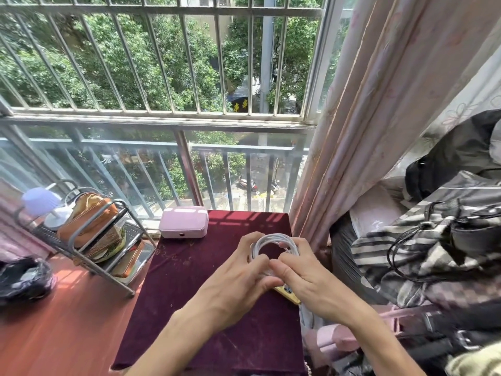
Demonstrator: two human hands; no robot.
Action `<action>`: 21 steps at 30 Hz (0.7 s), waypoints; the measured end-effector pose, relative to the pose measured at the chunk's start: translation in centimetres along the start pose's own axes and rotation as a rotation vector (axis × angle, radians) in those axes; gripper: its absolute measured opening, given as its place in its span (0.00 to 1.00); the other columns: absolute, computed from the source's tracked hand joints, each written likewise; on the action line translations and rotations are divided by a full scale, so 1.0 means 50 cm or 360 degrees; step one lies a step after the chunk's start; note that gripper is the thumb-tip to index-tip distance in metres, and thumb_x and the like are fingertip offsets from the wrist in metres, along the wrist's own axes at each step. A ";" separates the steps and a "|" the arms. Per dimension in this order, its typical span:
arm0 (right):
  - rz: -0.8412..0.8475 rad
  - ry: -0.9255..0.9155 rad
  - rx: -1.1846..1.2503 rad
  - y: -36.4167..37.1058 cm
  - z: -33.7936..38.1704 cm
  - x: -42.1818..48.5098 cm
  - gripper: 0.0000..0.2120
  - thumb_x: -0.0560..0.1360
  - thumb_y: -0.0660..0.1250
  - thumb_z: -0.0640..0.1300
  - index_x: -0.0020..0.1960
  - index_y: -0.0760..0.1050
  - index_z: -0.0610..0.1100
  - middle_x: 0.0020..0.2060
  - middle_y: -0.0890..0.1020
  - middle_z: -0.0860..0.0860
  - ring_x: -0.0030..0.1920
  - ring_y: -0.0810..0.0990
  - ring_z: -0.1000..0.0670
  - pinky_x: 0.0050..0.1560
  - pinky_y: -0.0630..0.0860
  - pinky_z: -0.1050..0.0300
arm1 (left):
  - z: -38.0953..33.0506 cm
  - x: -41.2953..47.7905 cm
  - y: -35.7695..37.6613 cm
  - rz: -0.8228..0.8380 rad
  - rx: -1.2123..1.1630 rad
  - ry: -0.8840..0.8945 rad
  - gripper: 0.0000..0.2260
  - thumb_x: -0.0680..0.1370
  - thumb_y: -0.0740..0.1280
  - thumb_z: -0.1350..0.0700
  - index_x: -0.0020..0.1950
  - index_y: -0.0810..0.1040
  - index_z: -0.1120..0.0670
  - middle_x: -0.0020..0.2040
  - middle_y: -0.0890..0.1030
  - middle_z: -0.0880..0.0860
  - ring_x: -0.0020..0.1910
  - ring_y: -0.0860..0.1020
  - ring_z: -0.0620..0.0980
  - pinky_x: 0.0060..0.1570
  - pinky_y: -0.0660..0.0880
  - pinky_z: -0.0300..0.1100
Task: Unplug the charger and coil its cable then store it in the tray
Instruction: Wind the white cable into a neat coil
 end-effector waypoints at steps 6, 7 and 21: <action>-0.0244 -0.0080 -0.0273 0.014 -0.012 0.012 0.17 0.82 0.59 0.64 0.46 0.77 0.53 0.66 0.65 0.62 0.69 0.68 0.56 0.71 0.64 0.47 | 0.015 -0.002 0.025 -0.0291 -0.1015 -0.0522 0.31 0.75 0.71 0.39 0.76 0.65 0.38 0.67 0.74 0.41 0.48 0.83 0.43 0.50 0.82 0.40; -0.0266 -0.0106 -0.0346 0.016 -0.011 0.013 0.18 0.82 0.59 0.65 0.47 0.77 0.53 0.67 0.64 0.60 0.70 0.66 0.55 0.69 0.62 0.50 | 0.018 -0.001 0.028 -0.0297 -0.1224 -0.0629 0.30 0.76 0.70 0.38 0.76 0.66 0.42 0.57 0.81 0.46 0.39 0.82 0.45 0.43 0.81 0.40; -0.0457 0.0219 0.0552 0.070 -0.071 0.004 0.29 0.74 0.77 0.59 0.72 0.72 0.62 0.62 0.80 0.64 0.56 0.85 0.60 0.52 0.80 0.67 | 0.081 -0.053 0.100 -0.0431 -0.1538 -0.0992 0.11 0.84 0.65 0.55 0.55 0.80 0.61 0.38 0.80 0.53 0.33 0.79 0.46 0.31 0.77 0.37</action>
Point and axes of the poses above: each hand's wrist, its own x-axis towards the middle knuckle, its own y-axis out of the palm, z = x × y, the point moved 1 cm from there along x, towards the middle knuckle
